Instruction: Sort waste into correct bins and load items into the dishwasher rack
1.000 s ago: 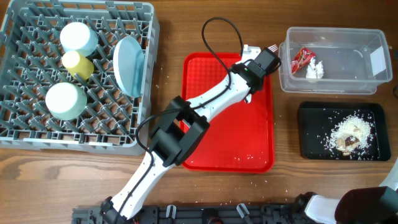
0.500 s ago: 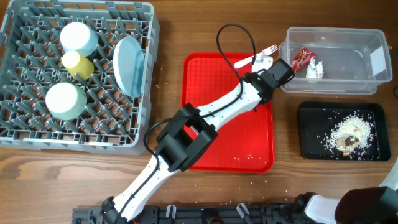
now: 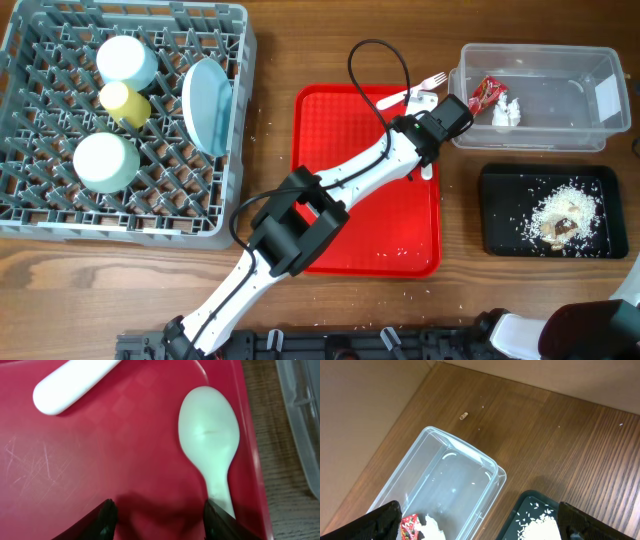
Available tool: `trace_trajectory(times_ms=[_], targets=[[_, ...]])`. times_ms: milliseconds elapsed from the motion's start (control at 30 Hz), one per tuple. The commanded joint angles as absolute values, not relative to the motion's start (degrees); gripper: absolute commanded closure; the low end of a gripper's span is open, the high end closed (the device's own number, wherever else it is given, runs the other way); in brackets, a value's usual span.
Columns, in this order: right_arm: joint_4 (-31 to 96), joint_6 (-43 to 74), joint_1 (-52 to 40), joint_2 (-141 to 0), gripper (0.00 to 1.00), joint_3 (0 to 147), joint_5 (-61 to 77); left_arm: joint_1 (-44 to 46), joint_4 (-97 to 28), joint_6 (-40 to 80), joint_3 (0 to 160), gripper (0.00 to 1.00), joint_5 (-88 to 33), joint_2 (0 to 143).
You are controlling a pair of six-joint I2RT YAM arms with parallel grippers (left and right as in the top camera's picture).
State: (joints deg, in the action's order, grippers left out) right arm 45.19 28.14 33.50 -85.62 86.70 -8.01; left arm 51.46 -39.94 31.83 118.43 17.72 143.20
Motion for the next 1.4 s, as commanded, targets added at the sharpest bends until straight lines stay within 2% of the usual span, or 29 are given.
trace_trajectory(times_ms=[0, 300, 433, 633, 767, 933, 1133, 1267, 1367], targets=[[45.1, 27.1, 33.7, -85.9, 0.00, 86.9, -9.2, 51.2, -39.2, 32.0, 116.5, 0.45, 14.4, 143.5], [45.1, 27.1, 33.7, -85.9, 0.00, 86.9, -9.2, 51.0, -43.2, 32.0, 116.5, 0.45, 11.3, 137.4], [45.1, 27.1, 33.7, -85.9, 0.00, 86.9, -9.2, 51.0, -43.3, 32.1, 116.5, 0.44, 5.4, 135.8], [45.1, 27.2, 33.7, -85.9, 0.00, 86.9, -9.2, 51.7, -41.4, 39.6, 116.5, 0.43, 5.6, 137.1], [45.1, 27.1, 33.7, -85.9, 0.00, 86.9, -9.2, 52.1, -41.3, 40.0, 116.5, 0.43, 5.6, 140.7], [45.1, 27.1, 33.7, -85.9, 0.00, 86.9, -9.2, 52.3, -41.4, 41.0, 116.5, 0.47, 5.8, 144.2], [45.1, 27.1, 33.7, -85.9, 0.00, 86.9, -9.2, 52.3, -42.4, 41.0, 116.5, 0.63, 5.8, 144.4], [45.1, 27.1, 33.7, -85.9, 0.00, 86.9, -9.2, 52.3, -42.9, 41.0, 116.5, 0.60, 7.3, 145.2], [45.1, 27.1, 33.7, -85.9, 0.00, 86.9, -9.2, 52.4, -44.2, 41.0, 116.5, 0.59, 13.8, 147.7]])
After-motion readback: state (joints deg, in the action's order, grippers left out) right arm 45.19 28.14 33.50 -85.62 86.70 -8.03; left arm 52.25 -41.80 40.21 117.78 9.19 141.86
